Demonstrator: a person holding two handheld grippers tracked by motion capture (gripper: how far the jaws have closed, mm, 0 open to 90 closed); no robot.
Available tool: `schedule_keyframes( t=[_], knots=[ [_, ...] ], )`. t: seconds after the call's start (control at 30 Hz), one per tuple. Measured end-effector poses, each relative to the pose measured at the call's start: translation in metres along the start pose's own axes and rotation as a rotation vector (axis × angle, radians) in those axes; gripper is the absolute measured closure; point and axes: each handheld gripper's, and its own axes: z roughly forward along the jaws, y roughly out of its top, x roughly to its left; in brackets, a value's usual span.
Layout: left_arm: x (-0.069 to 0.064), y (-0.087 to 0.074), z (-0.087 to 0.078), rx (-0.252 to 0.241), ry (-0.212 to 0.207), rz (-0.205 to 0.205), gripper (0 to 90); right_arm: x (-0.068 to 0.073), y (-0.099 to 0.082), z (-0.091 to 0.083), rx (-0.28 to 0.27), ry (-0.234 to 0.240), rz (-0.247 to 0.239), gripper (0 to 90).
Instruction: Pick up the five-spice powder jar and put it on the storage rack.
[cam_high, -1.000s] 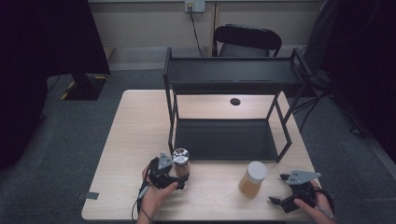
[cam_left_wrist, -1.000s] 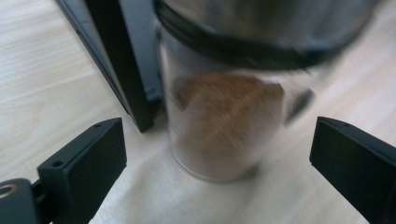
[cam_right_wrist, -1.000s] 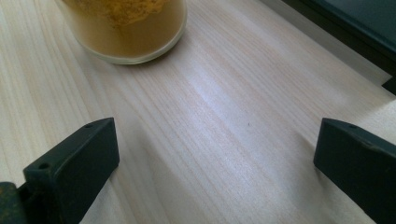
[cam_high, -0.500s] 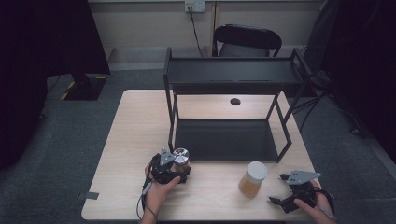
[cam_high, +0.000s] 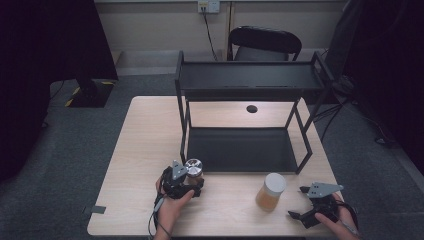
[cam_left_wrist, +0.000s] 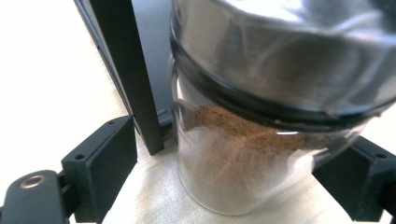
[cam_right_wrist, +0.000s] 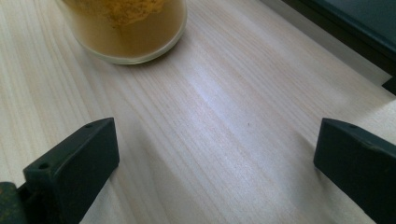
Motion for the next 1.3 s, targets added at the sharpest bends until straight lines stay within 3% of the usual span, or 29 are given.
schedule_keyframes(
  t=[0.27,0.33,0.57,0.67,0.87,1.13,1.3],
  knots=[
    [-0.013,0.0,-0.001,0.0,0.045,-0.015,14.6,0.0,0.0,0.0,0.0,0.0,0.0,0.0],
    [-0.016,-0.004,-0.003,-0.023,0.033,-0.006,24.7,0.0,0.0,0.0,0.0,0.0,0.0,0.0],
    [-0.026,0.002,0.005,-0.019,0.054,0.005,23.8,0.0,0.0,0.0,0.0,0.0,0.0,0.0],
    [-0.027,0.001,0.004,-0.021,0.064,0.02,30.7,0.0,0.0,0.0,0.0,0.0,0.0,0.0],
    [-0.025,0.003,0.004,-0.016,0.055,0.022,30.9,0.0,0.0,0.0,0.0,0.0,0.0,0.0],
    [-0.02,0.009,0.005,-0.003,-0.005,0.016,30.9,0.0,0.0,0.0,0.0,0.0,0.0,0.0],
    [-0.018,0.016,0.005,-0.001,-0.038,0.035,31.0,0.0,0.0,0.0,0.0,0.0,0.0,0.0]
  ],
)
